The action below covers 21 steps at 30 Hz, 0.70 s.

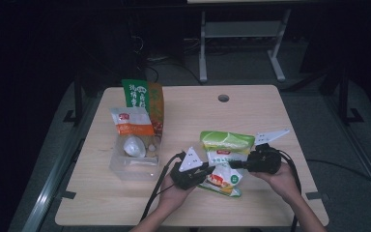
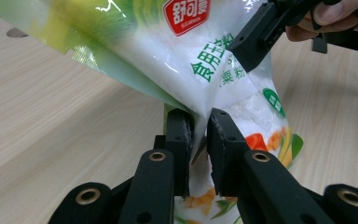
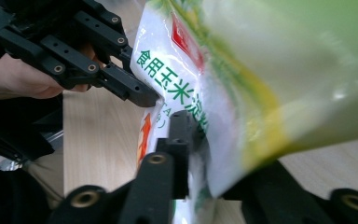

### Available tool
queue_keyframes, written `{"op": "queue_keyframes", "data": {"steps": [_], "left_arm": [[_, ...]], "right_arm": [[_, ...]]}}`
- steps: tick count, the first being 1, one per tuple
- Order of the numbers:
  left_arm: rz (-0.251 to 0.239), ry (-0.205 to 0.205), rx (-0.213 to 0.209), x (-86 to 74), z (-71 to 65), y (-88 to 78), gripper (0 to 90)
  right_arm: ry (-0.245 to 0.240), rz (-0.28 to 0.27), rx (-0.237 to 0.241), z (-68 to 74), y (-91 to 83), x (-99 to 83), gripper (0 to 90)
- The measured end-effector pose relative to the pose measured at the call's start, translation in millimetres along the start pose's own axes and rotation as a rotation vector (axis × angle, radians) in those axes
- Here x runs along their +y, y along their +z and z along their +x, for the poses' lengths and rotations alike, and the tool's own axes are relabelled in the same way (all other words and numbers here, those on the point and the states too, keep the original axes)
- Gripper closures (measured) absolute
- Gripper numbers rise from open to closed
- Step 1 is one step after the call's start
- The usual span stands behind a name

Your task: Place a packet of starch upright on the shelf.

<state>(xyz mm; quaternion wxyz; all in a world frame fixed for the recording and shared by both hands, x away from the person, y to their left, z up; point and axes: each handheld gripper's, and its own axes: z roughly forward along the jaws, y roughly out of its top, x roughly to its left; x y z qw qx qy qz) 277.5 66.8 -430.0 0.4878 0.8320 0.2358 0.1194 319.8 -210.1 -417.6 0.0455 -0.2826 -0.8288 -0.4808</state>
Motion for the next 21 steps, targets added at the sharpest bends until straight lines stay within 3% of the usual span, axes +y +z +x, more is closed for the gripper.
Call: {"op": "queue_keyframes", "data": {"steps": [8,21], "left_arm": [[-0.001,-0.021,-0.024,-0.4,1.1,-6.3,74.3],[-0.001,-0.060,-0.019,-3.3,4.0,-14.6,57.9]], "right_arm": [[-0.019,0.004,-0.008,7.0,-2.8,2.5,88.1],[-0.036,-0.032,-0.064,9.8,-14.1,4.9,89.0]]}}
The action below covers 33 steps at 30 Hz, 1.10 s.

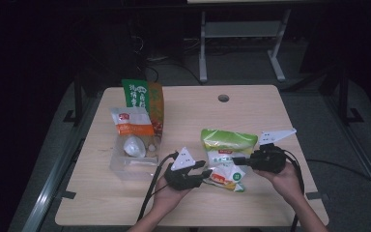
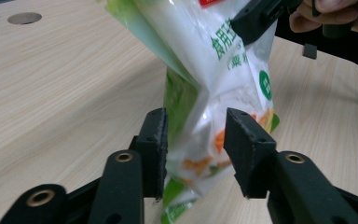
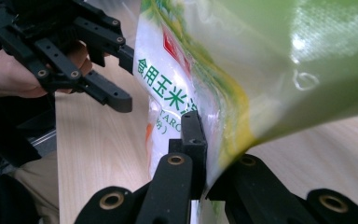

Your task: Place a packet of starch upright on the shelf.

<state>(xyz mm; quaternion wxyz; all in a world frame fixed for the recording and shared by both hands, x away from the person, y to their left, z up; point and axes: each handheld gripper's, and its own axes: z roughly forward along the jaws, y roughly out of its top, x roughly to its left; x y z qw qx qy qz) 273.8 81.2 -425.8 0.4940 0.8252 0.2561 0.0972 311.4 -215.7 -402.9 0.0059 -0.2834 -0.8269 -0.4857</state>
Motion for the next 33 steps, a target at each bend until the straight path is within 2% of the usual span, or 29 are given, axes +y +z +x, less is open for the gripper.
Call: {"op": "queue_keyframes", "data": {"steps": [12,23,32,33], "left_arm": [[-0.005,-0.022,-0.009,-4.2,-2.1,-8.0,49.3],[-0.010,-0.017,-0.015,-10.1,-6.2,-19.4,42.8],[-0.015,-0.024,-0.027,-15.0,-8.9,-24.5,36.2],[-0.017,-0.038,-0.029,-15.8,-10.3,-25.2,35.5]], "right_arm": [[-0.015,-0.021,-0.044,0.5,-9.0,10.3,89.2],[-0.040,-0.021,-0.074,3.3,-8.7,26.6,89.4],[-0.044,-0.031,-0.079,2.2,-4.7,41.4,89.4],[-0.047,-0.032,-0.076,2.2,-4.0,43.3,89.4]]}}
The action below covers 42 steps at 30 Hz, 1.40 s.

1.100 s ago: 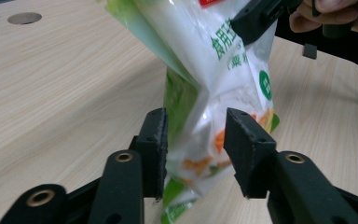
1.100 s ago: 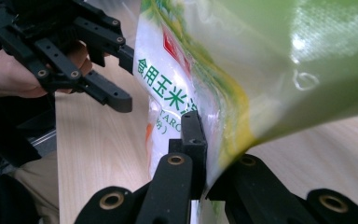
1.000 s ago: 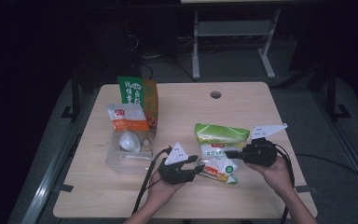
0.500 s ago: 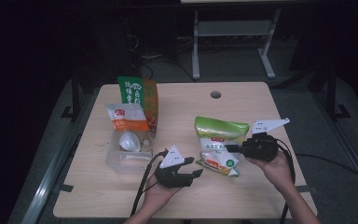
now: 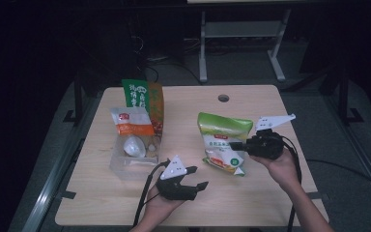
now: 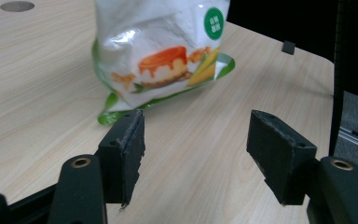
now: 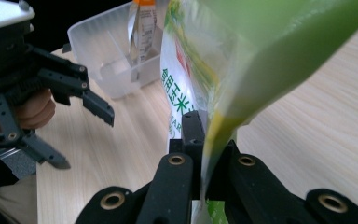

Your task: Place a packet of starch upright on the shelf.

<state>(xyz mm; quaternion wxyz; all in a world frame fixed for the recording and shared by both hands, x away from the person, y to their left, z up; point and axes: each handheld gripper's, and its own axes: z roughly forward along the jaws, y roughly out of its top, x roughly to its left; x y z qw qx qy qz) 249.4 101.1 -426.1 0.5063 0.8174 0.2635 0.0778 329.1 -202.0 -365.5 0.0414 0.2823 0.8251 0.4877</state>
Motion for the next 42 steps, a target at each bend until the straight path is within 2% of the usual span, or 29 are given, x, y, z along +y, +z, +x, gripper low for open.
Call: {"op": "queue_keyframes", "data": {"steps": [6,7,10,15,29,42], "left_arm": [[0.005,0.022,0.003,-2.6,-5.7,-6.4,32.1],[0.008,0.013,0.001,-3.0,-7.2,-7.3,31.8],[0.017,0.034,0.006,-4.4,-8.7,-9.9,30.9],[0.007,0.030,-0.002,-9.5,-12.3,-8.9,29.5],[0.000,0.069,-0.009,-12.2,-18.2,-10.3,28.1],[-0.001,0.061,-0.016,-12.1,-21.4,-11.9,27.7]], "right_arm": [[-0.011,-0.007,0.006,3.5,4.3,14.8,89.4],[-0.016,-0.008,0.008,4.0,5.1,17.7,89.4],[-0.028,-0.007,0.013,6.4,7.3,27.1,89.4],[-0.044,-0.014,0.023,10.9,12.4,43.4,89.4],[-0.108,-0.012,0.069,29.4,39.8,86.8,89.5],[-0.147,-0.010,0.130,47.5,63.9,113.9,89.5]]}}
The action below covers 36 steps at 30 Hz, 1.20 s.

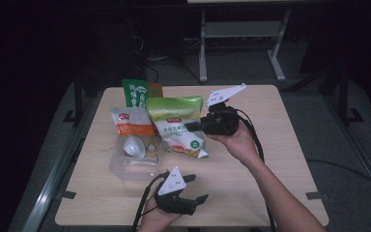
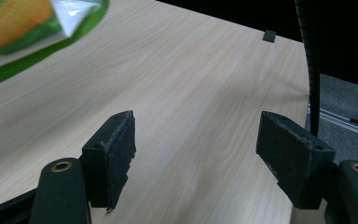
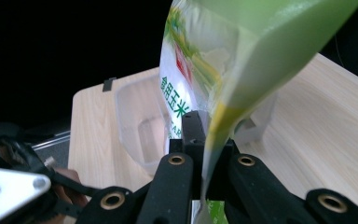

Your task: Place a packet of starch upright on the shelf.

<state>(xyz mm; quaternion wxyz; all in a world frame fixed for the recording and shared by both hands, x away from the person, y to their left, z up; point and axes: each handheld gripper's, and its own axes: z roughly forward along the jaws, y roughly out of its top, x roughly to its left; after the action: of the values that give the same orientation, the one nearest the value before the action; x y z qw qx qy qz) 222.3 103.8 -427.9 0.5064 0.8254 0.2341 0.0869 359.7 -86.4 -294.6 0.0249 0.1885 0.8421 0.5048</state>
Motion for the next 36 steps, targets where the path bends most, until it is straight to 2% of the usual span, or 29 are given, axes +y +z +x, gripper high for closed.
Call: {"op": "queue_keyframes", "data": {"steps": [8,11,19,25,36], "left_arm": [[-0.012,0.012,0.005,2.8,0.1,-6.0,27.7],[-0.013,0.033,0.009,3.1,0.2,-8.3,27.7],[-0.019,0.044,0.015,-0.9,-0.6,-10.7,27.6],[-0.031,0.040,0.022,-2.7,0.9,-10.4,27.4],[-0.045,0.030,0.032,-6.6,4.4,-14.3,27.1]], "right_arm": [[-0.024,-0.016,0.039,11.0,12.7,21.2,89.5],[-0.030,-0.018,0.057,15.4,19.9,27.8,89.5],[-0.051,-0.021,0.092,24.8,46.7,41.4,89.5],[-0.067,-0.016,0.118,31.3,66.7,48.2,89.5],[-0.041,0.004,0.160,40.1,108.2,51.2,89.5]]}}
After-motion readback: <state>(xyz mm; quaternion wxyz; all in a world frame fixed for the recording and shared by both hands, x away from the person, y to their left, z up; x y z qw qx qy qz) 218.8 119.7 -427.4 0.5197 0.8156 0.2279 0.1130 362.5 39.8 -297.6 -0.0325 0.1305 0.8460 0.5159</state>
